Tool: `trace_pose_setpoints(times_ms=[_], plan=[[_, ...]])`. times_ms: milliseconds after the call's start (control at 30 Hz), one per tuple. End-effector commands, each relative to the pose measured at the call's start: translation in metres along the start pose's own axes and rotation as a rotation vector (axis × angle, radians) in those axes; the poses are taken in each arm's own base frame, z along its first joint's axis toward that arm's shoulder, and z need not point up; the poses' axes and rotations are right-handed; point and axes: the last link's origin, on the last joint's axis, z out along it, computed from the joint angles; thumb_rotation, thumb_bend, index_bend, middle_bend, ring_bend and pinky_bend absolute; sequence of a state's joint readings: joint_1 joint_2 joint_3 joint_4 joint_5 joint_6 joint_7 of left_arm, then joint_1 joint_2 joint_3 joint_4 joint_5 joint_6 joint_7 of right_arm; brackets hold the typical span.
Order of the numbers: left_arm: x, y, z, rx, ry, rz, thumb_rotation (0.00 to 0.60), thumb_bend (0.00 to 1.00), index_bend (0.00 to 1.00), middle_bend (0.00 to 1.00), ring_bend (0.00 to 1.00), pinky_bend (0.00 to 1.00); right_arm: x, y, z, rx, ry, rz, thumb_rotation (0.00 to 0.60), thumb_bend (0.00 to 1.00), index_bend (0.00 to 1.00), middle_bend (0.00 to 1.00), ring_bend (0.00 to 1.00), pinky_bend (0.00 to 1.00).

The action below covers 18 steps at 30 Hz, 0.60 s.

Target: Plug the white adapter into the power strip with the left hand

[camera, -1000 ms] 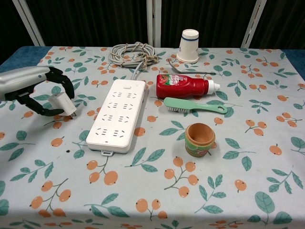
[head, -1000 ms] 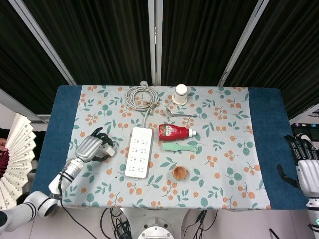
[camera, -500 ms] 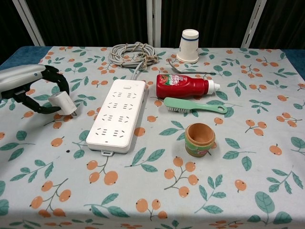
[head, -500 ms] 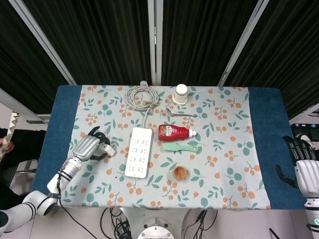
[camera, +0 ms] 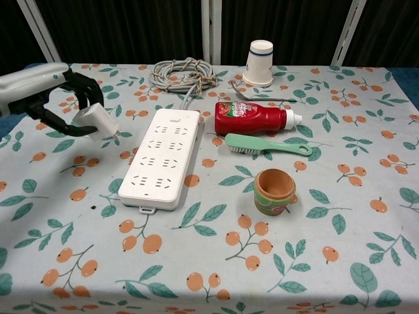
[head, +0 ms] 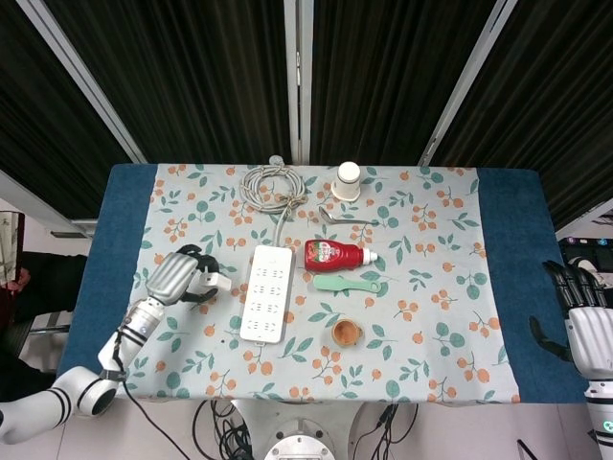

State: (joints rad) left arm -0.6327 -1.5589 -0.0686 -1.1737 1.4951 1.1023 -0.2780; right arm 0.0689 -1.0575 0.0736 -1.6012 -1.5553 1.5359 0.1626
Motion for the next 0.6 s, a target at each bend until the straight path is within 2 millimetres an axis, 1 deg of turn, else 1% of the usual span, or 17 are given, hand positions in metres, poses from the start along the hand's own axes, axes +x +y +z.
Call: trace_pose_setpoints(times_ms=[33, 133, 267, 433, 600], plan=[[0.021, 0.034, 0.016, -0.002, -0.009, 0.097, 0.6, 0.43, 0.67, 0.7, 0.5, 0.24, 0.0, 0.001, 0.001, 0.002, -0.002, 0.0, 0.6, 0.33, 0.0, 0.09, 0.0, 0.0], [0.023, 0.053, 0.024, -0.004, -0.036, 0.144, 0.6, 0.45, 0.68, 0.71, 0.52, 0.24, -0.001, 0.003, 0.002, -0.003, -0.005, 0.001, 0.6, 0.33, 0.0, 0.09, 0.0, 0.0], [0.02, 0.071, 0.032, 0.0, -0.073, 0.187, 0.6, 0.45, 0.68, 0.73, 0.54, 0.24, 0.002, 0.006, 0.003, -0.008, 0.0, -0.003, 0.6, 0.33, 0.0, 0.09, 0.0, 0.0], [0.017, 0.086, 0.039, 0.009, -0.1, 0.229, 0.6, 0.45, 0.69, 0.74, 0.56, 0.24, 0.006, 0.009, 0.003, -0.014, 0.006, -0.01, 0.6, 0.33, 0.0, 0.09, 0.0, 0.0], [0.01, 0.099, 0.043, 0.013, -0.14, 0.232, 0.6, 0.46, 0.69, 0.74, 0.57, 0.24, 0.007, 0.01, 0.003, -0.018, 0.005, -0.01, 0.6, 0.33, 0.0, 0.09, 0.0, 0.0]])
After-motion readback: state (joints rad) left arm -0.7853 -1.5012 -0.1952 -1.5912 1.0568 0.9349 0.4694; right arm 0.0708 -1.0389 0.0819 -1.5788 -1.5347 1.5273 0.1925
